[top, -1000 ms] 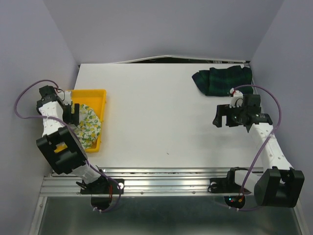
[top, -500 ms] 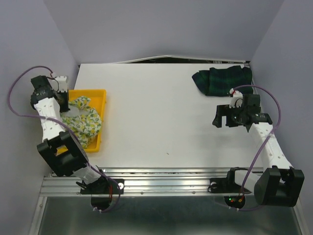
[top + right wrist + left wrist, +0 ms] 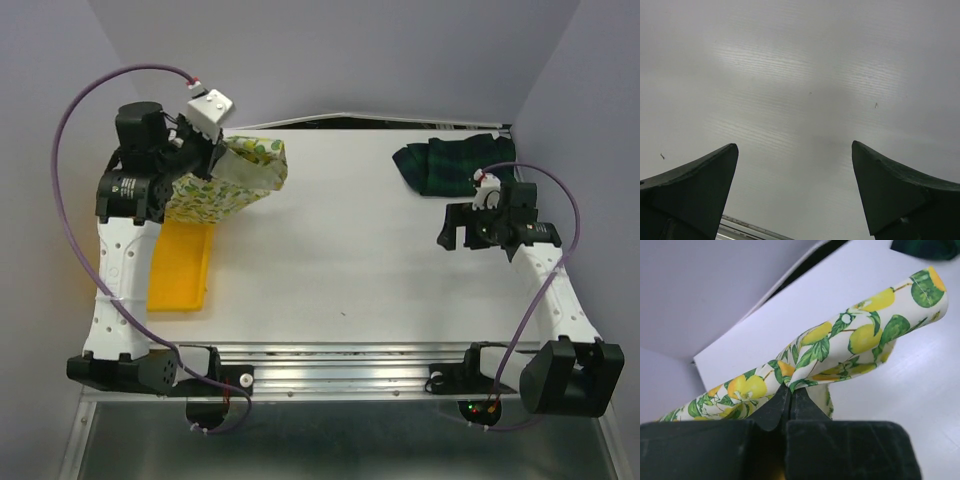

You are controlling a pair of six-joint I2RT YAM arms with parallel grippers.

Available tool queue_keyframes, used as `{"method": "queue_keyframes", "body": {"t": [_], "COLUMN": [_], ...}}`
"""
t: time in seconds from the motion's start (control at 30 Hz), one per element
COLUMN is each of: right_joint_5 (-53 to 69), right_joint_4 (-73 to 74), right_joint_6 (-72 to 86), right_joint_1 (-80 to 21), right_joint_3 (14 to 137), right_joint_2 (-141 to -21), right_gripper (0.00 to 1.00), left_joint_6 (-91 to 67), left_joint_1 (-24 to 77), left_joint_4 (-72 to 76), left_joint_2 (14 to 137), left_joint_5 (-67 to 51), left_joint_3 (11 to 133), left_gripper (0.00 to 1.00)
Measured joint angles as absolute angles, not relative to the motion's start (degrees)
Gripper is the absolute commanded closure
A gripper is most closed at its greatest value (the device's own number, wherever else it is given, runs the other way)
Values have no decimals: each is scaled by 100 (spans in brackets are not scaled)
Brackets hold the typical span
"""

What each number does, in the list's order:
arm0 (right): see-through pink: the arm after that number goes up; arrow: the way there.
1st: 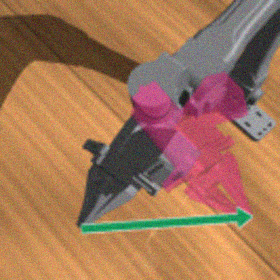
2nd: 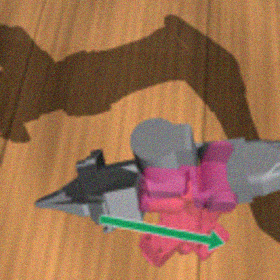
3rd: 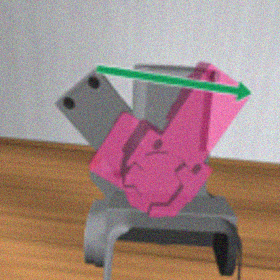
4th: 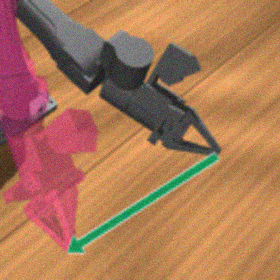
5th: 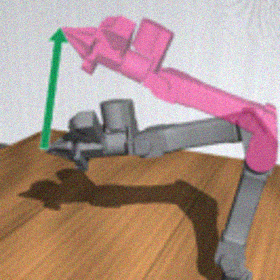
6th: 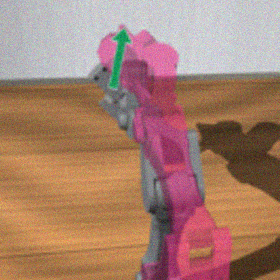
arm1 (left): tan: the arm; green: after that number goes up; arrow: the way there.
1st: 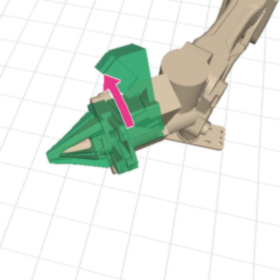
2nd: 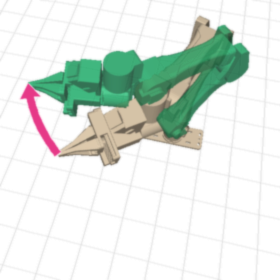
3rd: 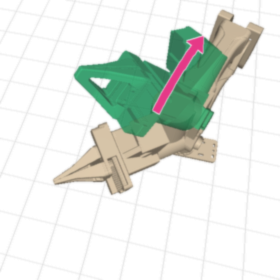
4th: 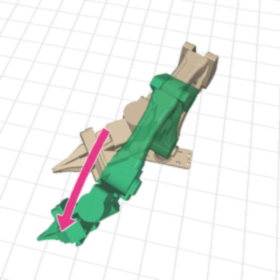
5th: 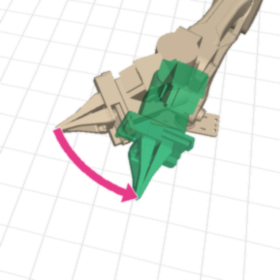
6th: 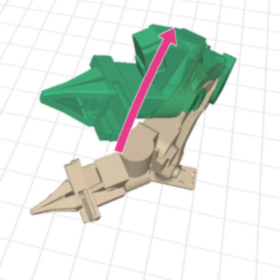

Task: Fold and stack the skirts
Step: Move the skirt to the center of the board, then flatten the skirt out

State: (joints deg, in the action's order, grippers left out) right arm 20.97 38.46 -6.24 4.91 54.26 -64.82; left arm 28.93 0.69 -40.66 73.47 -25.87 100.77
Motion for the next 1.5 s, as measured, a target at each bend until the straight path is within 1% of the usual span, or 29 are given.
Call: {"method": "queue_keyframes", "body": {"t": [0.1,0.23,0.33,0.43,0.53,0.57,0.6,0.63,0.67,0.7,0.73,0.83,0.87,0.9,0.97,1.0,1.03,1.17,1.23,1.3,1.4,1.5], "right_joint_5": [1999,1900,1892,1979,2128,2231,2303,2397,2475,2543,2611,2836,2884,2967,3105,3236,3319,3813,4025,4128,4198,4071], "right_joint_4": [3861,3863,3913,4058,4150,4191,4211,4235,4263,4281,4309,4392,4414,4442,4460,4462,4466,4466,4449,4440,4401,4261], "right_joint_6": [-617,-617,-620,-650,-685,-709,-731,-749,-766,-775,-790,-819,-821,-827,-834,-834,-834,-812,-764,-735,-615,-495], "right_joint_1": [502,528,528,528,528,528,528,528,528,528,528,528,528,528,528,528,528,523,451,336,-239,-993], "right_joint_3": [5577,5701,5743,5811,5889,5929,5959,5999,6034,6062,6097,6226,6267,6324,6403,6442,6477,6600,6626,6628,6731,7116], "right_joint_2": [-6573,-6707,-6820,-6893,-6921,-6936,-6960,-7000,-7046,-7089,-7153,-7391,-7446,-7524,-7623,-7662,-7693,-7762,-7771,-7773,-7891,-8267], "right_gripper": [0,0,0,0,0,0,0,0,0,0,0,0,0,0,0,1,2,8,12,13,17,21], "left_joint_6": [2799,2630,2585,2576,2611,2633,2665,2707,2744,2775,2825,2864,2869,2869,2906,2886,2877,2897,2974,3068,3079,2853], "left_joint_1": [803,2010,2792,3446,4117,4407,4641,4912,5146,5358,5561,5999,6012,5990,5813,5603,5439,3837,3098,2556,1852,1079], "left_joint_4": [-3833,-3426,-3247,-3151,-3072,-3006,-2926,-2853,-2812,-2788,-2762,-2834,-2864,-2991,-3116,-3208,-3277,-3332,-3323,-3398,-3492,-3483], "left_joint_2": [7332,7452,7741,8086,8396,8497,8565,8641,8705,8759,8818,8967,8969,8965,8923,8864,8823,8366,8073,7835,7782,8020], "left_joint_5": [-2462,-2239,-2235,-2200,-2110,-2073,-2038,-2005,-1986,-1966,-1966,-2067,-2071,-2062,-2082,-2161,-2217,-2392,-2305,-2237,-2414,-2547], "left_joint_3": [9483,8110,7301,6751,6595,6595,6595,6595,6595,6595,6595,6639,6663,6759,7017,7194,7317,7907,7964,7964,7944,7765], "left_gripper": [100,100,100,100,94,91,84,80,65,59,50,46,43,15,13,6,2,2,4,7,9,11]}}
